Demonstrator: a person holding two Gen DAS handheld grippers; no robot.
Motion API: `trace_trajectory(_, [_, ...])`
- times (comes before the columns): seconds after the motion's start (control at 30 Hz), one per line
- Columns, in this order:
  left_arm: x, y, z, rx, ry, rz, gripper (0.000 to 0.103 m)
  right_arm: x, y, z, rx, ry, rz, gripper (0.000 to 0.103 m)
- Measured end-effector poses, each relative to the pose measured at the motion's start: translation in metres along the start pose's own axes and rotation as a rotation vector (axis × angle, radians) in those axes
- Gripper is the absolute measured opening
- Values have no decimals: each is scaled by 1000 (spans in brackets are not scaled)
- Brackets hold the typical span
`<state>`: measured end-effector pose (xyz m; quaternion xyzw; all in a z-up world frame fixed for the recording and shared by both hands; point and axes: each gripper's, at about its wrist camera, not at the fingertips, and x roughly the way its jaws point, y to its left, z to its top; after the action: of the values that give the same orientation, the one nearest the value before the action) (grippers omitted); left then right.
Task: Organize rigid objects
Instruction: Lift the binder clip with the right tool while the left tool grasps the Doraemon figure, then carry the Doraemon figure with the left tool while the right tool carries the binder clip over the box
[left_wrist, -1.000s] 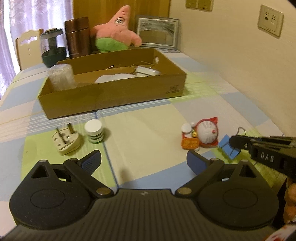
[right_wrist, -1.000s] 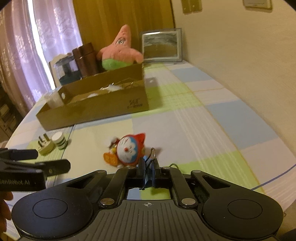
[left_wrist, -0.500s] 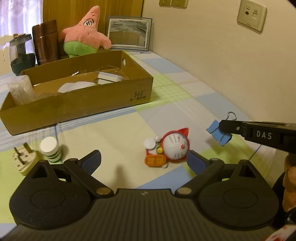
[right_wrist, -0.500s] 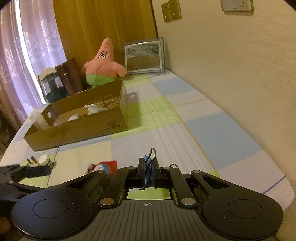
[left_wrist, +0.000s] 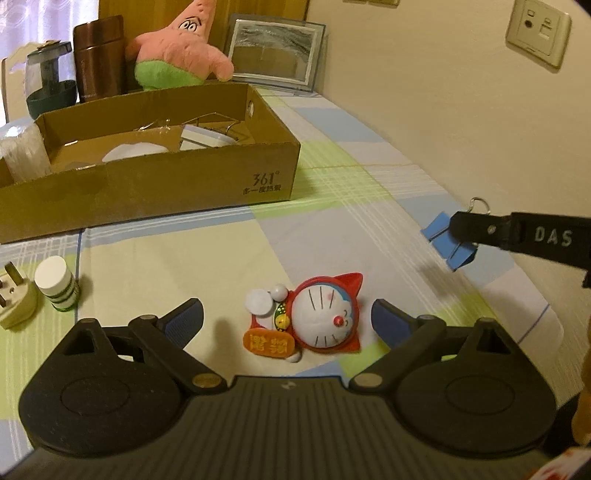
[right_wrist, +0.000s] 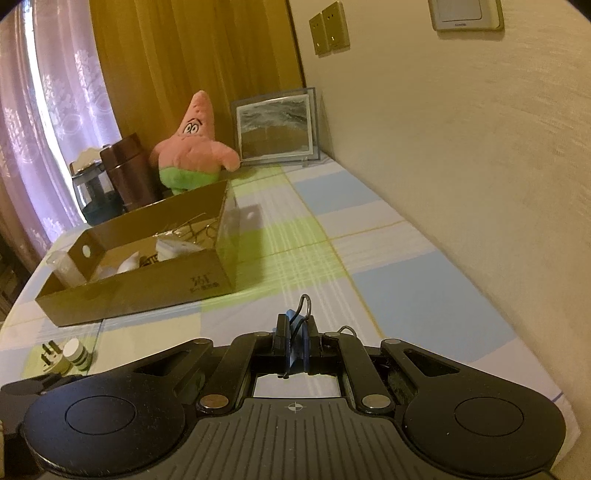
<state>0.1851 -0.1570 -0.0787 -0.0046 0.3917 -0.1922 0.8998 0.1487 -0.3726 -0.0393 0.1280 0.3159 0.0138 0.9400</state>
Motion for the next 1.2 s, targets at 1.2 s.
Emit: trace_trajectory(1.2, [-49,48,24,45,-32,69,65,3,53,4,-104,37,60,2])
